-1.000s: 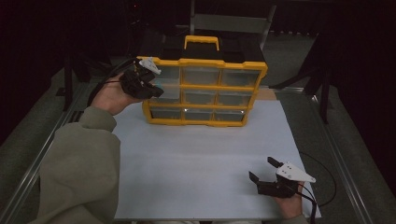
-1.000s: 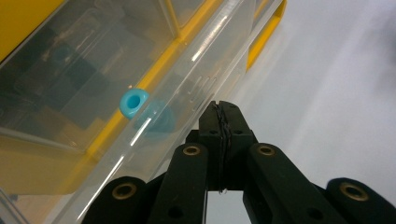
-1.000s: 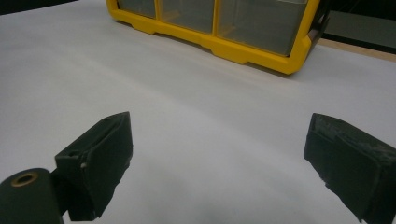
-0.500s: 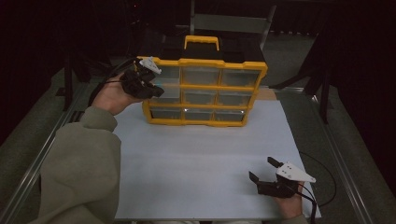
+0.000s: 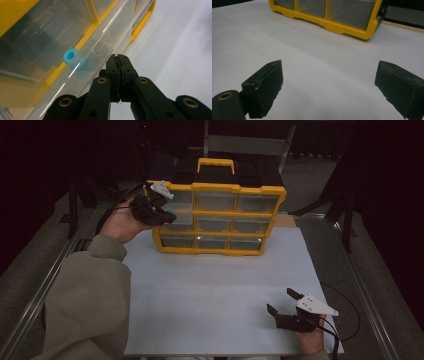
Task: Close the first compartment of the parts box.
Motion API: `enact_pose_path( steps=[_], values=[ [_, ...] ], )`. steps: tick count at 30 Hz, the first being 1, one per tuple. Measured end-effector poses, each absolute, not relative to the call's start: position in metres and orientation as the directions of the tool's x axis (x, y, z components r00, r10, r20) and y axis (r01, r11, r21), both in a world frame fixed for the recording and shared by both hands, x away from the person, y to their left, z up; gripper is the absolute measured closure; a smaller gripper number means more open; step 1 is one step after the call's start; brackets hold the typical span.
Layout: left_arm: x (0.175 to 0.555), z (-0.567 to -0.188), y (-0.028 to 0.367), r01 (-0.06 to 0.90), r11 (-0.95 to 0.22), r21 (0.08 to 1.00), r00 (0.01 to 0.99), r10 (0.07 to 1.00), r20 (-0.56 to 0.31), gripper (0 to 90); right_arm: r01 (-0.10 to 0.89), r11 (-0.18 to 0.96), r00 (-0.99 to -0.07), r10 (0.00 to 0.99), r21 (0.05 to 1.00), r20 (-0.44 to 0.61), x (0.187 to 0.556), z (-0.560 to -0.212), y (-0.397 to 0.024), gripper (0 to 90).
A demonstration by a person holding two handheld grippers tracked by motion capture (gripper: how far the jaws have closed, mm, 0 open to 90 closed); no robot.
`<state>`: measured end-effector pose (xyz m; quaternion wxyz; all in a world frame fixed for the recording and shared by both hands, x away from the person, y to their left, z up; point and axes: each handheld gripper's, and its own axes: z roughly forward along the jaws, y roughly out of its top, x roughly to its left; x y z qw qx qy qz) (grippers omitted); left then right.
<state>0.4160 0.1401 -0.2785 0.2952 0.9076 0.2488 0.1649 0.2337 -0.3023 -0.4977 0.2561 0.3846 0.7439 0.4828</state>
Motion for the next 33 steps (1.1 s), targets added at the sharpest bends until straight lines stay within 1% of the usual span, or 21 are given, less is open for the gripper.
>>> enact_pose_path(
  steps=[33],
  values=[
    [0.4208,-0.2828,0.1367,0.370,-0.676,0.637,0.802,0.579,0.148,89.0,0.326,0.238,-0.574,0.819,0.915,-0.008,0.2336,-0.4977,-0.3024,7.9]
  ],
)
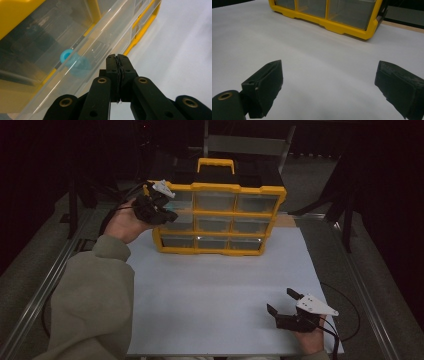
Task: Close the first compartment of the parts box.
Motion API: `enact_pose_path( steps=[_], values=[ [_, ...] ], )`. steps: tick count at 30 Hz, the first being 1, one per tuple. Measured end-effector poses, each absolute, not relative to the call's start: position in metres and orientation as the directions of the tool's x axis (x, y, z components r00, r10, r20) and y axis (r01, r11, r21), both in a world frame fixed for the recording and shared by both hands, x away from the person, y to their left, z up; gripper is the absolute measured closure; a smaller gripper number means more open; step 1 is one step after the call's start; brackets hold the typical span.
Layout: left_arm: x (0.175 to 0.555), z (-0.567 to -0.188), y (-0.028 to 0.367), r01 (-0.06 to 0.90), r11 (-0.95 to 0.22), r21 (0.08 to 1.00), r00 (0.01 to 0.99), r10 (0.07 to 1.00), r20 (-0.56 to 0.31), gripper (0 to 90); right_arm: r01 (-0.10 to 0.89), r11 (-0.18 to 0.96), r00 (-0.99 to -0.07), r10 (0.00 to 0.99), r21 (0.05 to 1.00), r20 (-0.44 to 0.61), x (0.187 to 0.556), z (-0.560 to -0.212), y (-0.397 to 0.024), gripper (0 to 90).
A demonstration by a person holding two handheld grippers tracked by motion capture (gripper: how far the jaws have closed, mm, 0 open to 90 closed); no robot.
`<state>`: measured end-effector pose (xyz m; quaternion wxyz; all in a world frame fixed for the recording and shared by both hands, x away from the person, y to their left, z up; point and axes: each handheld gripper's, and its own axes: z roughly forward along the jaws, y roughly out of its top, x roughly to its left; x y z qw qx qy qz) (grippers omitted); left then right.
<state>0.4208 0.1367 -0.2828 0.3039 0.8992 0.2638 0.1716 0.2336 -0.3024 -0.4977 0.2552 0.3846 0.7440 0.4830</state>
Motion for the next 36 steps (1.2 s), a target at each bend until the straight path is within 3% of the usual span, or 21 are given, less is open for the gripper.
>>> enact_pose_path(
  steps=[36],
  values=[
    [0.4288,-0.2907,0.1345,0.399,-0.645,0.652,0.766,0.625,0.150,89.0,0.320,0.242,-0.575,0.818,0.916,-0.016,0.2335,-0.4976,-0.3032,7.9]
  ],
)
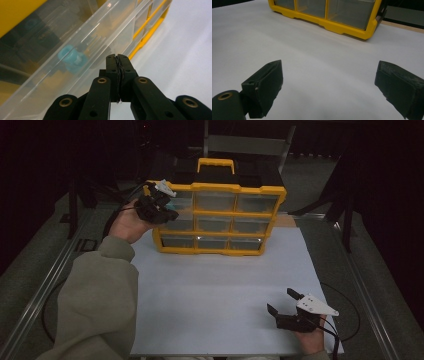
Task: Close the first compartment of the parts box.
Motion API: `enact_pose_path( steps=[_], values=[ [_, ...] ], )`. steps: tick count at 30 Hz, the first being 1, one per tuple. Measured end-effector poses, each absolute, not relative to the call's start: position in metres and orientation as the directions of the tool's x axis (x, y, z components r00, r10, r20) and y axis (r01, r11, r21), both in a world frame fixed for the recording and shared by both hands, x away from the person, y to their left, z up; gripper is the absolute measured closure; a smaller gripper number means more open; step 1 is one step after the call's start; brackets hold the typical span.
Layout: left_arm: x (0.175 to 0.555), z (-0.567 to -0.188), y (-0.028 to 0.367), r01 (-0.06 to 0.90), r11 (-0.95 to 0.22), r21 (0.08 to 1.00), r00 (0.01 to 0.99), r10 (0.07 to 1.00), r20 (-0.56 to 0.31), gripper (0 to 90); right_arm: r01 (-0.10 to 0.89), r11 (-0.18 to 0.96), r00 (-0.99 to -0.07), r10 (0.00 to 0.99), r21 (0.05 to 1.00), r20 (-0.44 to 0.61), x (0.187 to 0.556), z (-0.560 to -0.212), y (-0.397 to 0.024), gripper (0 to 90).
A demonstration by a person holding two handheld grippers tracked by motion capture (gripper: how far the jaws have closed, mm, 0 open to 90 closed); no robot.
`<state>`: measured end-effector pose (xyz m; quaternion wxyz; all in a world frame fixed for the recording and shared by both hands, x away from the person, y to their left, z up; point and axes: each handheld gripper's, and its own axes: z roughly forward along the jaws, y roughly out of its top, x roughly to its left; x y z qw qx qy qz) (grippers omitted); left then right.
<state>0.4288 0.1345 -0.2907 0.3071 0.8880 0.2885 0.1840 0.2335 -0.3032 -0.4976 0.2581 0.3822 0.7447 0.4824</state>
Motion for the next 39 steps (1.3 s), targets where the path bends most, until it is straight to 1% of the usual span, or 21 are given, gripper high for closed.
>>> enact_pose_path(
  steps=[8,23,32,39],
  values=[
    [0.431,-0.292,0.135,0.405,-0.634,0.659,0.749,0.643,0.159,89.0,0.323,0.242,-0.573,0.820,0.915,-0.014,0.233,-0.498,-0.303,7.9],
    [0.437,-0.293,0.143,0.437,-0.571,0.695,0.666,0.725,0.176,89.2,0.325,0.241,-0.572,0.820,0.915,-0.013,0.233,-0.498,-0.304,7.9],
    [0.445,-0.297,0.140,0.452,-0.565,0.690,0.659,0.733,0.168,89.2,0.326,0.238,-0.571,0.821,0.915,-0.010,0.233,-0.498,-0.304,7.9],
    [0.449,-0.298,0.136,0.454,-0.557,0.695,0.634,0.750,0.187,89.2,0.325,0.237,-0.569,0.822,0.915,-0.011,0.233,-0.498,-0.304,7.9]
  ],
)
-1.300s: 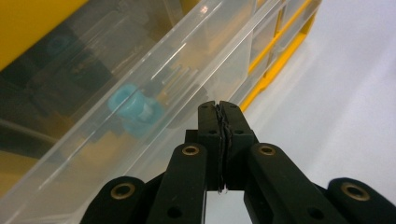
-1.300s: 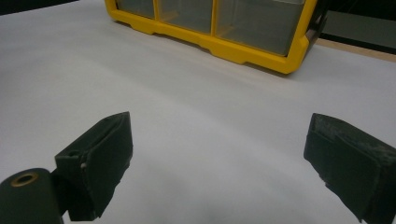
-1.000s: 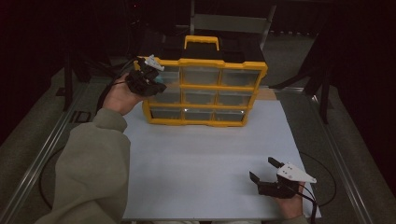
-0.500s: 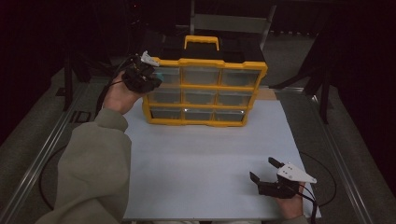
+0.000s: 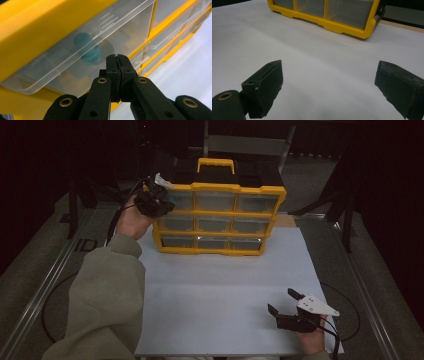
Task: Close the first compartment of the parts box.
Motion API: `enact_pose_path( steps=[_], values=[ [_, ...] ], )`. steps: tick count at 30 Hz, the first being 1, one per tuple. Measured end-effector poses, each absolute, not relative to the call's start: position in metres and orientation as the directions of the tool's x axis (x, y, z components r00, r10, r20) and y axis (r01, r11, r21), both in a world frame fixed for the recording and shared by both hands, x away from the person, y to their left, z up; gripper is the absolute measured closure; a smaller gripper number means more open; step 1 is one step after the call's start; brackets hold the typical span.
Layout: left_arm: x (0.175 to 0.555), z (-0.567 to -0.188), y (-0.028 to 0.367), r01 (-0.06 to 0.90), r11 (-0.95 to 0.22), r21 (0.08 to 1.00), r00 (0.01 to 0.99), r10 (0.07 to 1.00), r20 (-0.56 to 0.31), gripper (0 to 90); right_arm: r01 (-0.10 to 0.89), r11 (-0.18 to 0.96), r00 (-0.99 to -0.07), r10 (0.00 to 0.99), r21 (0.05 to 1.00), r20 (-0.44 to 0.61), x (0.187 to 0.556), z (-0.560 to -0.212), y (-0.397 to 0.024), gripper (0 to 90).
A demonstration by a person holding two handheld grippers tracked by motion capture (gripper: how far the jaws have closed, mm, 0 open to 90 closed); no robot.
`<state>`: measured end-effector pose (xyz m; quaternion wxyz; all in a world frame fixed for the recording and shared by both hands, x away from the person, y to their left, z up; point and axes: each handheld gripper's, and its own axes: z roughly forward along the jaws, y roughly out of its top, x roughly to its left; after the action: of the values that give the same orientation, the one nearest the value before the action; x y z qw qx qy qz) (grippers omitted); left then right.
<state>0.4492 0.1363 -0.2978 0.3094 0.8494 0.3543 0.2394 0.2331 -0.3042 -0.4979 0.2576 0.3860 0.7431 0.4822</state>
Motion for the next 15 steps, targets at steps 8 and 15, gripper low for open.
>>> enact_pose_path(
  steps=[8,15],
  values=[
    [0.4517,-0.3005,0.1349,0.460,-0.544,0.702,0.617,0.764,0.189,89.3,0.327,0.235,-0.568,0.823,0.916,-0.008,0.2330,-0.4978,-0.3049,7.9],
    [0.4502,-0.3027,0.1349,0.460,-0.541,0.704,0.612,0.768,0.189,88.6,0.324,0.238,-0.568,0.823,0.916,-0.013,0.2328,-0.4977,-0.3046,7.9]
  ],
)
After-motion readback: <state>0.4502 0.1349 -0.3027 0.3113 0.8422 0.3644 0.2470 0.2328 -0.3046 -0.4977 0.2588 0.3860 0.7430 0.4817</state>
